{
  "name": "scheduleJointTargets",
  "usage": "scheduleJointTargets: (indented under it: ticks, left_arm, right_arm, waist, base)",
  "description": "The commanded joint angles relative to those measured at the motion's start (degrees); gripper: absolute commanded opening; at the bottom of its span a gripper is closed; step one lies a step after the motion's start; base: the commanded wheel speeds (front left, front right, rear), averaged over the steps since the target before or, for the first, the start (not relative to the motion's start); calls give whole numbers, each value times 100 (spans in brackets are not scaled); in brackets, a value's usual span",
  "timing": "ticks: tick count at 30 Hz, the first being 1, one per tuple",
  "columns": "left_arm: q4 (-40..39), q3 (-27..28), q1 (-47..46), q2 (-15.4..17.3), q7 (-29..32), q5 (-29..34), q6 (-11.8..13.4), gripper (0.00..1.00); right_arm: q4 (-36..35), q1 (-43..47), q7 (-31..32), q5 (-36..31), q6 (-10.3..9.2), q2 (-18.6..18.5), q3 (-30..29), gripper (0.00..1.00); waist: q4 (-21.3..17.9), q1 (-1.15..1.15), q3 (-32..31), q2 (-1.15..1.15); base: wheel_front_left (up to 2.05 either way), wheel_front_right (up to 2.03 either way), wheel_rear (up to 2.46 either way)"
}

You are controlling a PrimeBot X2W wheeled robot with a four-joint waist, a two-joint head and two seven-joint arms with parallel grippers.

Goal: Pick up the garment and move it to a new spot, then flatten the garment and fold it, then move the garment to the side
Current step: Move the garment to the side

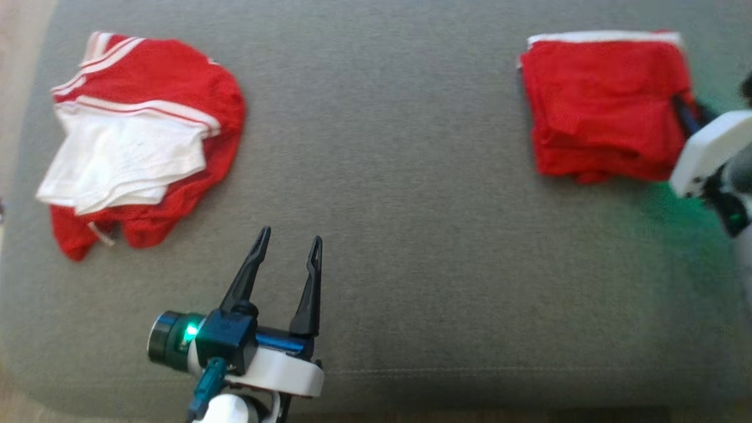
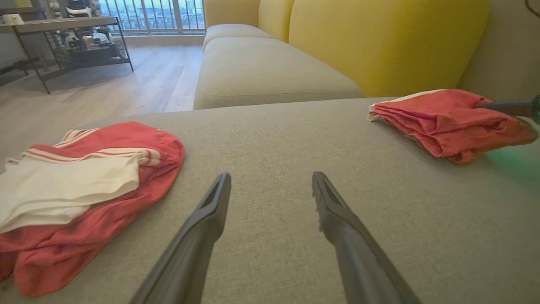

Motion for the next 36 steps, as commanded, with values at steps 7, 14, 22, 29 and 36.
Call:
scheduleJointTargets:
  ticks: [7,14,22,29,36]
  left_arm:
    - [-275,203,-335,98,-29,123,-107,100]
    - [-299,241,-510,226,-29,191,-165,100]
    - [-457,78,-686,257,-29,346,-167,100]
    - [-436,36,-703,279,-29,315,-158,100]
    - [-412,-6,-707,236,-29,243,-110,100]
  right_arm:
    - [-754,-63,-98,640,-2,-793,403,0]
    - [-890,-290,-242,678,-2,-1202,676,0]
    - [-577,-651,-762,-21,-2,-1199,580,0]
    - [-287,-881,-1120,-922,-2,-1023,156,53]
    - [-692,-807,-1605,-2333,-2,-836,-830,100]
  waist:
    - [-626,0,340,0]
    - [-896,0,578,0]
    - [-1005,0,768,0]
    - [-1052,0,825,0]
    - [-973,0,638,0]
  base:
    - [0,0,0]
    - [0,0,0]
    - [0,0,0]
    - [0,0,0]
    - [0,0,0]
